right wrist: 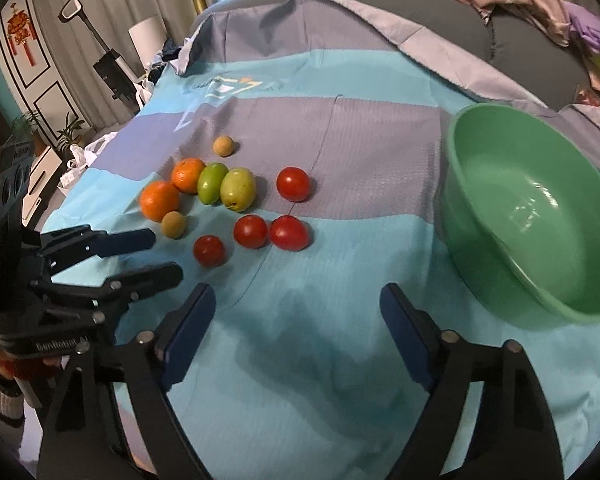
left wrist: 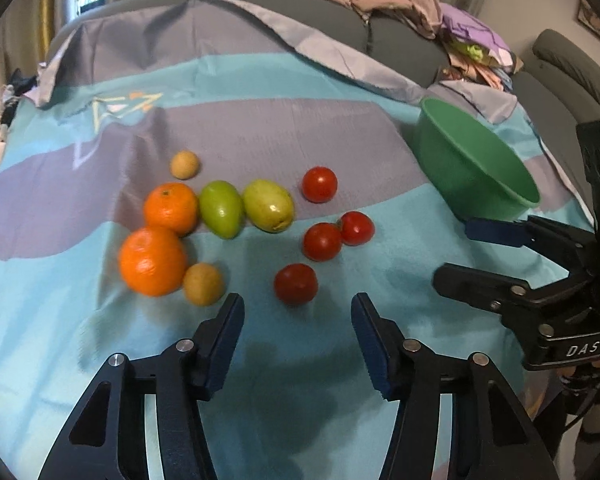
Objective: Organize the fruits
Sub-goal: 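Grasp a red cherry tomato with the left tool while the right tool grasps another, then carry both tomatoes over the green bowl and open both tools to drop them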
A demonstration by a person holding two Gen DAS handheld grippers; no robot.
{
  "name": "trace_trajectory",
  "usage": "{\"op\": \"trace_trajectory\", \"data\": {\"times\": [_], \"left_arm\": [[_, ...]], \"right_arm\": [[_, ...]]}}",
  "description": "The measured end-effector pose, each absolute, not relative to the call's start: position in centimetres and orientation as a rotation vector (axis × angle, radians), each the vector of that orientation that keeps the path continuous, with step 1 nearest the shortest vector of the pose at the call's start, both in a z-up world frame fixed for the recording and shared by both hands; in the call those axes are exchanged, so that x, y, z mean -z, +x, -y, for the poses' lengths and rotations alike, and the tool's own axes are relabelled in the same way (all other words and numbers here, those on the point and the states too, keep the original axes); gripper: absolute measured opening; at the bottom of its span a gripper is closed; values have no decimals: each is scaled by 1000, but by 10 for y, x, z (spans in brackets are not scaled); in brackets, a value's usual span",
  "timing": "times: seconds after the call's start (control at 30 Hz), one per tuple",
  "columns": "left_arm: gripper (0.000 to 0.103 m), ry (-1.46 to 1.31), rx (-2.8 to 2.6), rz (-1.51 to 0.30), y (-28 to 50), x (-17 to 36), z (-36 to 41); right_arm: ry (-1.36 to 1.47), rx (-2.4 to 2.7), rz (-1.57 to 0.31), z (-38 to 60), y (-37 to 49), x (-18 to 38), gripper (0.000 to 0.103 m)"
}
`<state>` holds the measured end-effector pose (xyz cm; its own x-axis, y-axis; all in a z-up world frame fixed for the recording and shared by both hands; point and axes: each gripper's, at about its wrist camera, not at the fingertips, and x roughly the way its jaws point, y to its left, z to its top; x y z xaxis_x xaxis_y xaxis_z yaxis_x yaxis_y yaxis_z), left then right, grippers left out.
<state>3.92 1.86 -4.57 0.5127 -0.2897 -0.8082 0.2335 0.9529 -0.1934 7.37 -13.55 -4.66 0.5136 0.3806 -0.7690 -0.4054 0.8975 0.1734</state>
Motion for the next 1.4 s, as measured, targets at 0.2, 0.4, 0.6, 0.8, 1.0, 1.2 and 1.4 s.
{"op": "trace_trajectory", "data": {"times": [0.2, 0.4, 0.6, 0.8, 1.0, 1.2, 1.4], "left_arm": [[47, -22, 316, -1017, 54, 60, -9], [36, 15, 323, -1024, 63, 65, -5], [28, 9, 327, -1024, 67, 67, -8], [28, -12, 331, -1017, 71, 67, -7], [28, -34, 337, -1010, 64, 60, -12], [28, -42, 377, -958, 52, 35, -7], [28, -12, 470, -886, 55, 5, 30]], "right_arm": [[-69, -494, -964, 124, 96, 59, 70], [-106, -525, -1002, 112, 116, 73, 54], [-127, -551, -1017, 102, 125, 79, 44], [-135, -558, -1007, 98, 128, 80, 30], [-87, -563, -984, 105, 117, 72, 29], [7, -541, -888, 137, 88, 47, 29], [81, -454, -766, 190, 63, 14, 30]]}}
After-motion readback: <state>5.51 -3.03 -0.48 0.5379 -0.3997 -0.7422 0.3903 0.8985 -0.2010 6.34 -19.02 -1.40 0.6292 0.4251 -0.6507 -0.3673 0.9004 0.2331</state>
